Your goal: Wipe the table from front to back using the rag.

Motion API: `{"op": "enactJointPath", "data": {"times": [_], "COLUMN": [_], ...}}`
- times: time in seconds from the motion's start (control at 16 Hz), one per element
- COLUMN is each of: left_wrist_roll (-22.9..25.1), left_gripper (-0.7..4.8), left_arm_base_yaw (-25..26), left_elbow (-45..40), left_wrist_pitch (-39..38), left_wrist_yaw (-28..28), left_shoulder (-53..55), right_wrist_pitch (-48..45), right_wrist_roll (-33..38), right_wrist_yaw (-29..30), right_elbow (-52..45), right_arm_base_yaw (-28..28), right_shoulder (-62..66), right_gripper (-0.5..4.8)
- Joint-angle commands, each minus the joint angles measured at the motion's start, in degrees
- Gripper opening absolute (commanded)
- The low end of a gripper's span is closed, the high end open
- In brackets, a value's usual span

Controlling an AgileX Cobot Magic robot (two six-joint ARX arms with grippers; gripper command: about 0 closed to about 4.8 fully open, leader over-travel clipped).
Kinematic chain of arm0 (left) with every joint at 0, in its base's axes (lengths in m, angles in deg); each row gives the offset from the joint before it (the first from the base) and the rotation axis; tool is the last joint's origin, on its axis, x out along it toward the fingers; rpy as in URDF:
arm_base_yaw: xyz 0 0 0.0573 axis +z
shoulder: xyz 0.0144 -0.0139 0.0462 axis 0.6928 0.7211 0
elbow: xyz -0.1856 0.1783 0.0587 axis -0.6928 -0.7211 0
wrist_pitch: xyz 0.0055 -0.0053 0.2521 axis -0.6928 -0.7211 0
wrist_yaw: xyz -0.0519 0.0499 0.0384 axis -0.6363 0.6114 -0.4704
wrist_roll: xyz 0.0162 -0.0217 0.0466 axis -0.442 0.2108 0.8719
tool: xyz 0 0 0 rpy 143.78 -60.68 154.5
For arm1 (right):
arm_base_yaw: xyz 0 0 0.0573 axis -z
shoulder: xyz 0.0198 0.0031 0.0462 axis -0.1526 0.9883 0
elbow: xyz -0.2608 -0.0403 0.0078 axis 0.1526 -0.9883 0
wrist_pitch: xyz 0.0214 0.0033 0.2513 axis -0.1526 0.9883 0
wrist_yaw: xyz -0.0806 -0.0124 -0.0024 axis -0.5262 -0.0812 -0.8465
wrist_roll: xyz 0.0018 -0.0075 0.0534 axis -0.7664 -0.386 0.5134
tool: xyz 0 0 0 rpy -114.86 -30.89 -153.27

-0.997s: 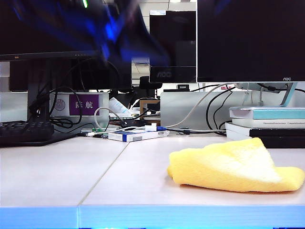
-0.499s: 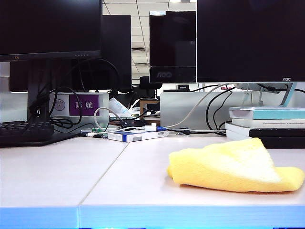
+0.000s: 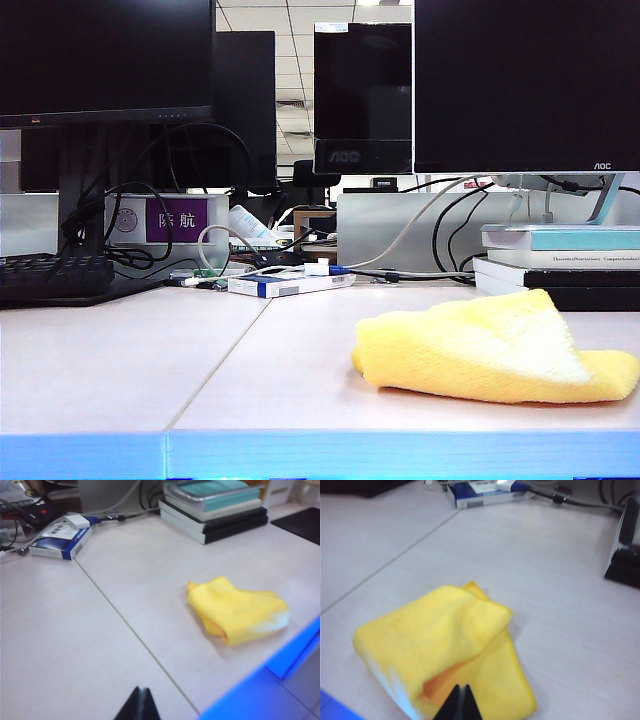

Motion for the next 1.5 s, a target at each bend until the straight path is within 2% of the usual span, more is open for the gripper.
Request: {"op": "enactJointPath", "data": {"times": [0.06, 0.19, 0.25, 0.37, 0.44, 0.5, 0.69, 0.75, 0.81, 0.87, 0.93, 1.0, 1.12, 1.25, 1.43, 1.5], "left_wrist_roll": [0.1, -0.3, -0.5, -0.9, -0.9, -0.8, 0.6, 4.0, 5.5, 10.7, 10.0, 9.5, 6.0, 5.5, 4.7, 4.7], "left_gripper": [-0.06, -0.05, -0.06, -0.05, -0.05, -0.06, -0.05, -0.05, -0.05, -0.06, -0.06, -0.06, -0.06, -0.06, -0.06, -0.06], "left_arm_base_yaw": [0.0, 0.0, 2.2, 7.0, 17.4, 19.1, 19.7, 19.7, 19.7, 19.7, 19.7, 19.7, 19.7, 19.6, 33.3, 34.8], "left_elbow": [-11.3, -15.3, -20.2, -21.9, -24.5, -24.5, -24.5, -24.5, -24.5, -24.5, -24.5, -24.5, -24.5, -24.5, -24.5, -24.5], "left_wrist_pitch": [17.0, 20.7, 22.9, 22.7, 23.3, 23.0, 21.9, 21.9, 21.9, 21.8, 22.4, 22.3, 21.7, 21.7, 22.0, 21.9], "left_wrist_yaw": [0.3, 0.7, 5.0, 5.2, 5.1, 5.1, 5.2, 5.3, 5.3, 6.0, 9.6, 8.5, 2.5, 0.8, -1.4, -1.4], "left_shoulder": [0.1, 0.0, -3.2, -4.9, -6.3, -6.3, -6.3, -6.3, -6.3, -6.2, -5.9, -5.9, -5.9, -5.9, -6.3, -6.3], "right_wrist_pitch": [1.9, 1.9, 1.9, 1.9, 1.9, 1.9, 1.9, 1.9, 1.9, 1.9, 1.9, 1.9, 1.9, 1.9, 1.9, 1.9], "right_wrist_roll": [0.3, 0.3, 0.3, 0.3, 0.3, 0.3, 0.3, 0.3, 0.3, 0.3, 0.3, 0.3, 0.3, 0.3, 0.3, 0.3], "right_wrist_yaw": [0.1, 0.1, 0.1, 0.1, 0.1, 0.1, 0.1, 0.1, 0.1, 0.1, 0.1, 0.1, 0.1, 0.1, 0.1, 0.1], "right_elbow": [0.1, 0.0, 0.0, 0.0, 0.0, 0.0, 0.0, 0.0, 0.0, 0.0, 0.0, 0.0, 0.0, 0.0, 0.0, 0.0], "right_arm_base_yaw": [0.0, 0.0, 0.0, 0.0, 0.0, 0.0, 0.0, 0.0, 0.0, 0.0, 0.0, 0.0, 0.0, 0.0, 0.0, 0.0], "right_shoulder": [-2.7, -2.9, -2.9, -3.0, -3.3, -3.3, -3.3, -3.3, -3.3, -3.3, -3.3, -3.3, -3.3, -3.3, -3.4, -3.4], "right_gripper": [-0.01, -0.01, -0.01, -0.01, -0.01, -0.01, -0.01, -0.01, -0.01, -0.01, -0.01, 0.00, -0.01, -0.01, -0.01, -0.01]}}
